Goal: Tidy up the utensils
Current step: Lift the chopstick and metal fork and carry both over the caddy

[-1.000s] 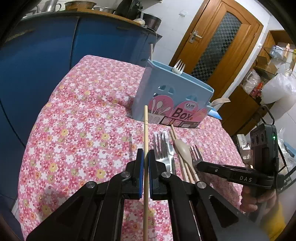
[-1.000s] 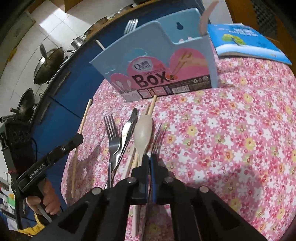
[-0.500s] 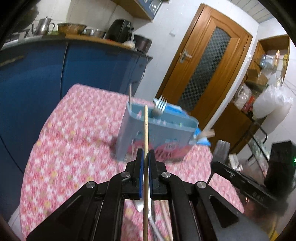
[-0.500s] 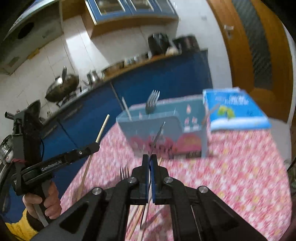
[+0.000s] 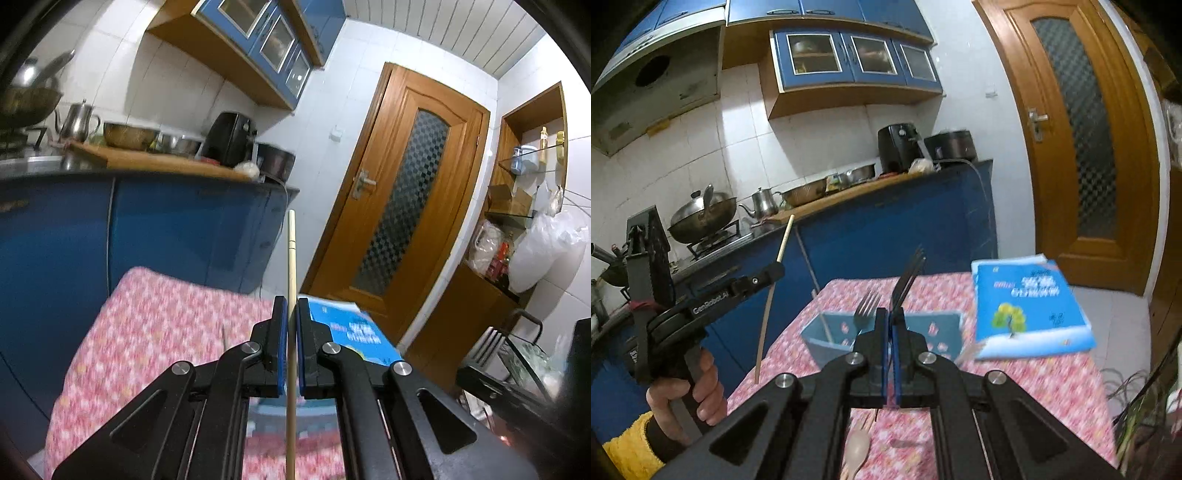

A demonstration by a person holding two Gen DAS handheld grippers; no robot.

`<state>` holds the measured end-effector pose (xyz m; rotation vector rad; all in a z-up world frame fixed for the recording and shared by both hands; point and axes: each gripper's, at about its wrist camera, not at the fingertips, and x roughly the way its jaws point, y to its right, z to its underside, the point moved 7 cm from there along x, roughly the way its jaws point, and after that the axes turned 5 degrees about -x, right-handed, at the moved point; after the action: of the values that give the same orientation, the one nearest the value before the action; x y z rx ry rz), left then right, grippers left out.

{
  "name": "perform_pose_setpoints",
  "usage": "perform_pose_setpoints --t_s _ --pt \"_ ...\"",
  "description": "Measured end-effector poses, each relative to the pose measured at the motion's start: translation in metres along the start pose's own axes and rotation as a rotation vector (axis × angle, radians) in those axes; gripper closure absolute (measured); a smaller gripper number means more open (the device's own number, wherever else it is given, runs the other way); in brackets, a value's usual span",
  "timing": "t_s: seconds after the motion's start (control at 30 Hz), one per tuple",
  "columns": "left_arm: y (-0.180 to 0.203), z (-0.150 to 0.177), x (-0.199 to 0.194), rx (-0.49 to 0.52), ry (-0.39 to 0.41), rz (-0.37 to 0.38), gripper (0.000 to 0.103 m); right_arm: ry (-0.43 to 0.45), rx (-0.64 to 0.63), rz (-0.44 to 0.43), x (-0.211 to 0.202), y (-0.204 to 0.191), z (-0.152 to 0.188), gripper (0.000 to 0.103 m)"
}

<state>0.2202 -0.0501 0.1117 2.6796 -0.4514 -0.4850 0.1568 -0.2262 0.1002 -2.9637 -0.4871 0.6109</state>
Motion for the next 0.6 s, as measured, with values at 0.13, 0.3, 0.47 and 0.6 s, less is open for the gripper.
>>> perform_pose_setpoints --t_s 0.13,0.3,0.47,0.6 --pt "0.005 -0.017 0.011 0.035 0.066 -0.017 0.101 0.023 -0.015 0.020 0.002 0.007 -0.017 0.100" --pt "0.003 -0.030 0.026 0.047 0.142 -0.032 0.101 0.051 -0.044 0.052 0.012 0.016 -0.032 0.100" --pt "-0.010 -0.023 0.046 0.037 0.178 -0.069 0.101 0.063 -0.095 0.102 0.027 0.019 -0.034 0.100" --pt "-0.019 -0.005 0.061 0.040 0.164 -0.096 0.101 0.037 -0.118 0.111 0.043 0.021 -0.024 0.100"
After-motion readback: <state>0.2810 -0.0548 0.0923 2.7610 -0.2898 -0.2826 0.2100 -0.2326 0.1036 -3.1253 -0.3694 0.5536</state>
